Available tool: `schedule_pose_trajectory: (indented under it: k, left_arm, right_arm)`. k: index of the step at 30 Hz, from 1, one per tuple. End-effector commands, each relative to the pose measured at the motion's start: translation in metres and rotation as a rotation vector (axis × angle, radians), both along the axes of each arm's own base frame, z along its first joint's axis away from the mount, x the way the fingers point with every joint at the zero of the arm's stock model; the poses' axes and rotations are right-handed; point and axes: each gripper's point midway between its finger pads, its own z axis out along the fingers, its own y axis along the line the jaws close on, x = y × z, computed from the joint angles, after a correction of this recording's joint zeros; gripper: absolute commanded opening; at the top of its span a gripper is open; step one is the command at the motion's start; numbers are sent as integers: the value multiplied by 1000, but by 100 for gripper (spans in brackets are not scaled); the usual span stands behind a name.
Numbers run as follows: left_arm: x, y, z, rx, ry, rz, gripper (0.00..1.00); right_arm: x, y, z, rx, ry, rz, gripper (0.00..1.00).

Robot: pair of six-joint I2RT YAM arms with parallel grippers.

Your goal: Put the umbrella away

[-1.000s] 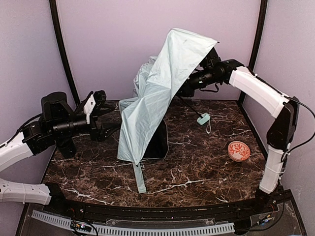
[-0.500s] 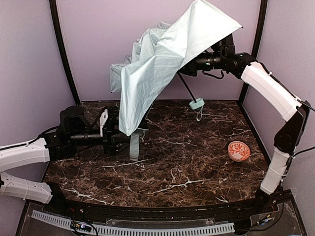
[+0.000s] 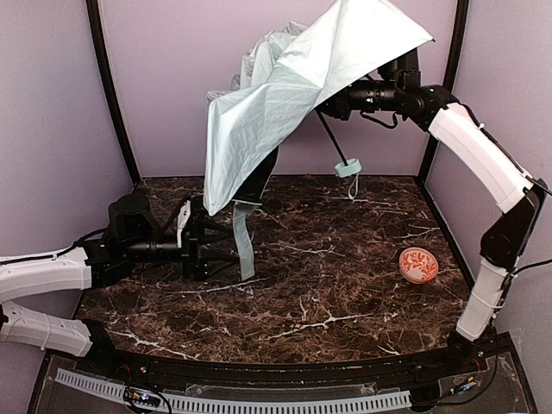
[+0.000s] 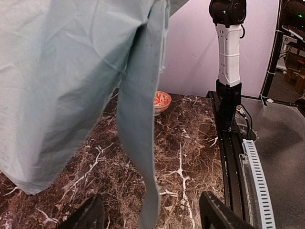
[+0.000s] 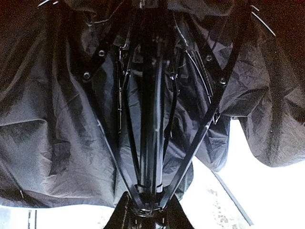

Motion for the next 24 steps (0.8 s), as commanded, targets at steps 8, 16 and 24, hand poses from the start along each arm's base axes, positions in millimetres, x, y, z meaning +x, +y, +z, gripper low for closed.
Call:
schedule_pose_trajectory:
  k: [8, 16, 24]
  left_arm:
    - [32, -28, -18, -36, 16, 50, 64]
    - [13, -9, -26, 9, -4, 43, 0]
    - [16, 13, -47, 173, -84, 117, 0]
  right_arm:
    - [-9, -6, 42, 70, -128, 6, 0]
    - [-3, -21, 23, -13, -121, -41, 0]
    - [-11, -49, -21, -272, -88, -56, 0]
